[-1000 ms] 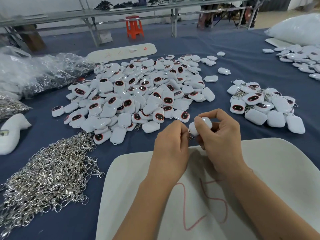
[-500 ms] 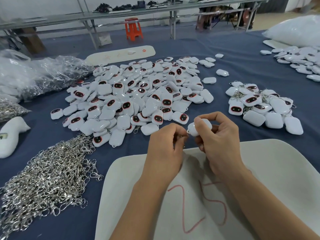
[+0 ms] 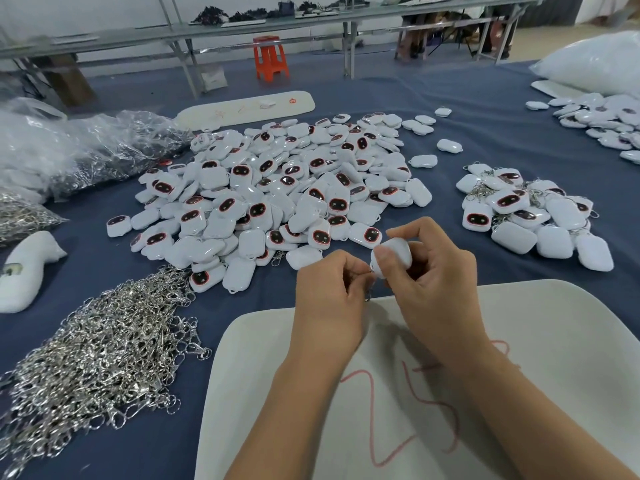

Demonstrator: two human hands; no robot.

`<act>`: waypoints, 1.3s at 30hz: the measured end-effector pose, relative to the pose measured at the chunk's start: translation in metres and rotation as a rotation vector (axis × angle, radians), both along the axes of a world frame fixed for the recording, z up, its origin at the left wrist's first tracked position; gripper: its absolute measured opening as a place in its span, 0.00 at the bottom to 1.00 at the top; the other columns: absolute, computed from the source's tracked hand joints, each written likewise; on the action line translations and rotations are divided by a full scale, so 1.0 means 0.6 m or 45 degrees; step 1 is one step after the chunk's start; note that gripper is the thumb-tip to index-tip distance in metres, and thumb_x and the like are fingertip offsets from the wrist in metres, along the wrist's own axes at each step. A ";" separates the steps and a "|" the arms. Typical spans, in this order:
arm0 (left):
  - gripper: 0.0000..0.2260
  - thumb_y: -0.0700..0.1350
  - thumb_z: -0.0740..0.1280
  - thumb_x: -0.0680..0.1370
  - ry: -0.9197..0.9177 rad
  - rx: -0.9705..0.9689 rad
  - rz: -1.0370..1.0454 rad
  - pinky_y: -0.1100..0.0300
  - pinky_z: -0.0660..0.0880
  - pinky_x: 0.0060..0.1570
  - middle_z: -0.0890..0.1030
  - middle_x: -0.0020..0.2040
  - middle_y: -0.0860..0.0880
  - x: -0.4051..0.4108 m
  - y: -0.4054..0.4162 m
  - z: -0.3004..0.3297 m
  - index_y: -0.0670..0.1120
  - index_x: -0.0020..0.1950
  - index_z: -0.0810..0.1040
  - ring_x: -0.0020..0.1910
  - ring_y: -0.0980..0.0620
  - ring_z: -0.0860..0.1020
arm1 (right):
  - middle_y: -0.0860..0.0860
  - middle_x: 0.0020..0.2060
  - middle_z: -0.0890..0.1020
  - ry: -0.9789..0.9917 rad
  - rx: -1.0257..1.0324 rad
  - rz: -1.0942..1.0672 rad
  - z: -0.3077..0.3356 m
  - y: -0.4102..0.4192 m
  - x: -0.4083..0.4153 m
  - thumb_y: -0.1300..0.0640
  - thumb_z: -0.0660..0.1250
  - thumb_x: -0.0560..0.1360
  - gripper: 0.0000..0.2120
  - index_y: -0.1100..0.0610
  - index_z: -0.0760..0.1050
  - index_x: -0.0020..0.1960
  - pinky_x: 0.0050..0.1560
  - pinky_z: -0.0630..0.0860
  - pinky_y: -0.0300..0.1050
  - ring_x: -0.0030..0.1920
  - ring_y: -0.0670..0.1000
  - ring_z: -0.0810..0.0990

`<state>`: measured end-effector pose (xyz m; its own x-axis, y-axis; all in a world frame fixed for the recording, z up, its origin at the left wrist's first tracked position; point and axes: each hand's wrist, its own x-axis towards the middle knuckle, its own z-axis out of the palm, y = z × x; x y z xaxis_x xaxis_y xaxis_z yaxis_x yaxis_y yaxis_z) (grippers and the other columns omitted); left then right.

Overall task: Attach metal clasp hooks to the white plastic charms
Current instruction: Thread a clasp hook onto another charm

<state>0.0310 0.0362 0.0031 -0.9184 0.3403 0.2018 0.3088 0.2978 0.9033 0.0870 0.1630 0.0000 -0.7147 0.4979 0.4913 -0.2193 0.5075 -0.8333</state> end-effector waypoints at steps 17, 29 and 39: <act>0.06 0.38 0.72 0.78 0.070 0.192 -0.128 0.60 0.77 0.45 0.84 0.41 0.54 -0.008 -0.009 0.003 0.49 0.47 0.86 0.43 0.53 0.81 | 0.52 0.27 0.79 -0.040 -0.718 0.176 0.018 0.009 0.000 0.57 0.70 0.82 0.04 0.57 0.79 0.50 0.25 0.69 0.37 0.25 0.48 0.72; 0.05 0.38 0.69 0.76 0.668 -0.358 0.083 0.54 0.68 0.38 0.80 0.37 0.50 0.006 -0.003 0.003 0.45 0.41 0.82 0.38 0.50 0.75 | 0.49 0.30 0.83 -0.025 -0.179 -0.046 0.003 -0.008 -0.003 0.56 0.73 0.79 0.06 0.51 0.76 0.47 0.33 0.79 0.48 0.29 0.51 0.80; 0.07 0.37 0.73 0.76 0.074 0.197 0.093 0.64 0.75 0.38 0.82 0.36 0.51 0.004 0.013 -0.004 0.48 0.43 0.84 0.35 0.55 0.78 | 0.50 0.29 0.81 0.004 -0.613 0.028 0.005 -0.005 -0.012 0.57 0.71 0.81 0.04 0.55 0.78 0.48 0.27 0.72 0.40 0.27 0.47 0.77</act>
<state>0.0331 0.0438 0.0008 -0.9248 0.2341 0.3000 0.3445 0.1798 0.9214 0.0800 0.1599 0.0028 -0.7262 0.6543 0.2110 -0.2287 0.0595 -0.9717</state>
